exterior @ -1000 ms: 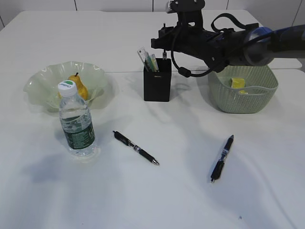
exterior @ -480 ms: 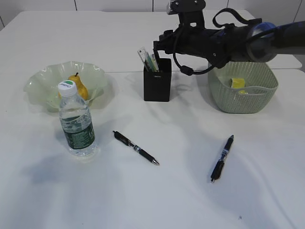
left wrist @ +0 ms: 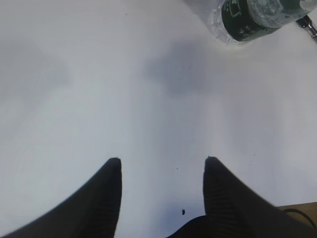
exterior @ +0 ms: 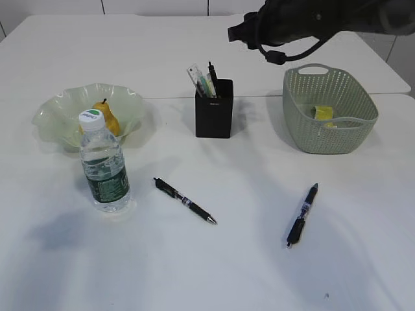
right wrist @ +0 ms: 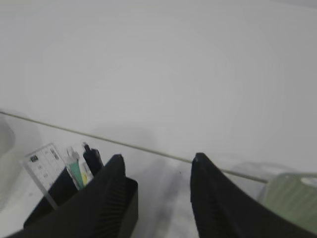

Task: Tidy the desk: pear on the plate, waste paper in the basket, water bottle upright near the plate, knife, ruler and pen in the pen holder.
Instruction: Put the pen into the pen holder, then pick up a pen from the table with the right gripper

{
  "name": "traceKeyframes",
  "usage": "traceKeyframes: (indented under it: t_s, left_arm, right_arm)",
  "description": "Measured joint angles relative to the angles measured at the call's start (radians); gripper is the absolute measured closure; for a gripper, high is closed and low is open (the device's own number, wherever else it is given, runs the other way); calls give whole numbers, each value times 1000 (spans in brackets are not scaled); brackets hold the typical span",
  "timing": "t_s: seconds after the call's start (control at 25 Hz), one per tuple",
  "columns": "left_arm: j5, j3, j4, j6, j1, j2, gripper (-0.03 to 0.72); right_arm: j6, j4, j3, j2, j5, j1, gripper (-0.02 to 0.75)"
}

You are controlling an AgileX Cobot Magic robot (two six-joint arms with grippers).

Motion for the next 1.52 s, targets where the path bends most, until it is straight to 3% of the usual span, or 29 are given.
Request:
traceKeyframes:
  t_s: [0.12,0.4,0.52,0.68,1.04,1.28,1.52]
  left_arm:
    - [1,0,0,0,0,0,314]
    - [2,0,0,0,0,0,314]
    - [2,0,0,0,0,0,314]
    - [5,0,0,0,0,0,314]
    - [5,0,-4,0,0,0,319]
    - [5,0,-4,0,0,0,319]
    - [7,0,-4,0,0,0,319]
  right_arm:
    - [-79,61,0,-38,137,0,411]
    - [-419,461,-6,-108,496,0,410]
    - [-447,542,-25,-112,645,5,410]
    - [-451,553,-57,-112,779,36,411]
    - [-373,488,-137,-112,864,176,432]
    - [-350,477,-213,-67,955,210,437]
    - [-341,489,-335,21,966,212,554]
